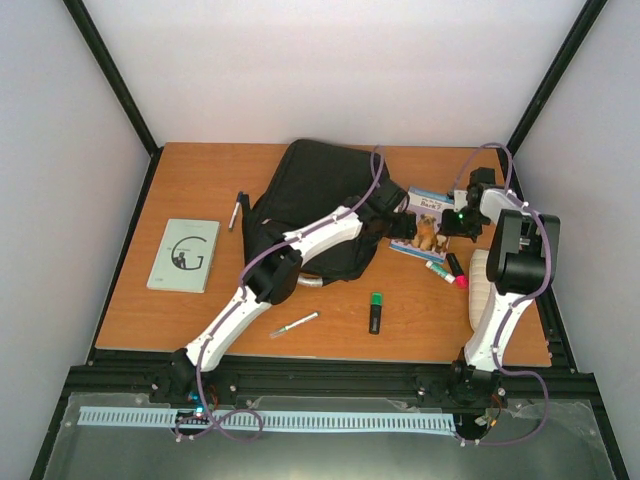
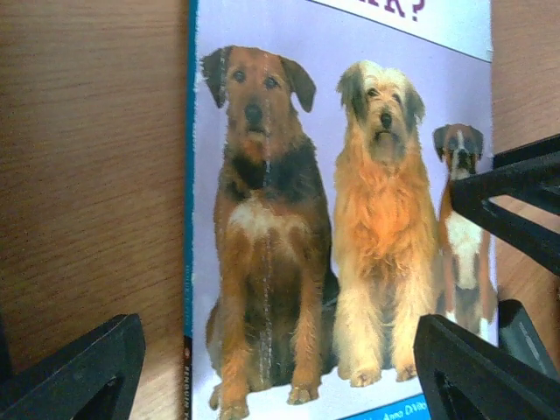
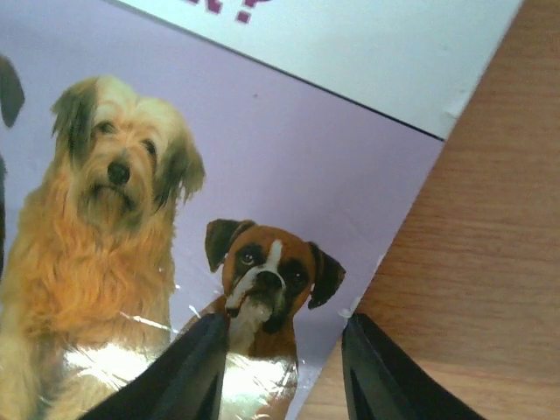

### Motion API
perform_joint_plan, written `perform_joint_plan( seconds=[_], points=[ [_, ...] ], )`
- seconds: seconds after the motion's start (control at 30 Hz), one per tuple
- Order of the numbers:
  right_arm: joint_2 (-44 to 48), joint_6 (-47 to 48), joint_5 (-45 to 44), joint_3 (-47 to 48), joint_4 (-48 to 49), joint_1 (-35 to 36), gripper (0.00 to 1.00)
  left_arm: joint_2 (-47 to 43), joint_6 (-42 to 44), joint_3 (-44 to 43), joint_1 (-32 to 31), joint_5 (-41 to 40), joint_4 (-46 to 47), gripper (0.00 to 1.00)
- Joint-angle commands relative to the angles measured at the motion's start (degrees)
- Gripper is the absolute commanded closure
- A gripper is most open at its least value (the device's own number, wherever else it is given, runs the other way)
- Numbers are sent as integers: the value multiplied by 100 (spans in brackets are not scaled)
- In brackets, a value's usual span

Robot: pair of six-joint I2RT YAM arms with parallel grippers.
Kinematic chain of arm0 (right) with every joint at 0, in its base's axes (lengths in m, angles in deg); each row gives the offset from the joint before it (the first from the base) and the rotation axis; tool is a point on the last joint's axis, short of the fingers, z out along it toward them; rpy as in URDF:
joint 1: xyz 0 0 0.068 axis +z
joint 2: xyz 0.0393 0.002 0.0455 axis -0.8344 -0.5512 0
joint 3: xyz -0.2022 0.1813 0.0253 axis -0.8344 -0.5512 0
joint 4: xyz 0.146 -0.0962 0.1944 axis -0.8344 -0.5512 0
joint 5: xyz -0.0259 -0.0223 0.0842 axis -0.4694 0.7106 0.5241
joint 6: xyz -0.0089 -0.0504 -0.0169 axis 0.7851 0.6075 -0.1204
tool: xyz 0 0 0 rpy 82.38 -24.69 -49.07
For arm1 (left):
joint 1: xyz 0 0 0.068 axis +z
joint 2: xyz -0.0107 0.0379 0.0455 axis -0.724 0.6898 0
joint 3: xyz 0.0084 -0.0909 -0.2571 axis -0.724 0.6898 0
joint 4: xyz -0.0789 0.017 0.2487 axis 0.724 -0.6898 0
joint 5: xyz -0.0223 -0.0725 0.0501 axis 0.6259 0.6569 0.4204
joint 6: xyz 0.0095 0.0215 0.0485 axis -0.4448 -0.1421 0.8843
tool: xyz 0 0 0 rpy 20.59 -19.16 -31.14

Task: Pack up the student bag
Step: Pick up the book from the center of the board.

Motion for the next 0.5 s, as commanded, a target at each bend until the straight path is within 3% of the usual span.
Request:
perform_joint_plan(
  seconds=[0.0, 0.3, 0.47],
  points=[
    [-323, 149, -483, 12, -37, 149, 67, 365, -408, -375, 48, 697, -452, 14],
    [-735, 184, -182, 94, -253, 220, 72, 188, -1009, -17, 48, 1860, 409, 15],
    [-720, 193, -107, 77, -259, 217, 72, 24, -1450, 109, 48, 2216, 1141, 24]
  ],
)
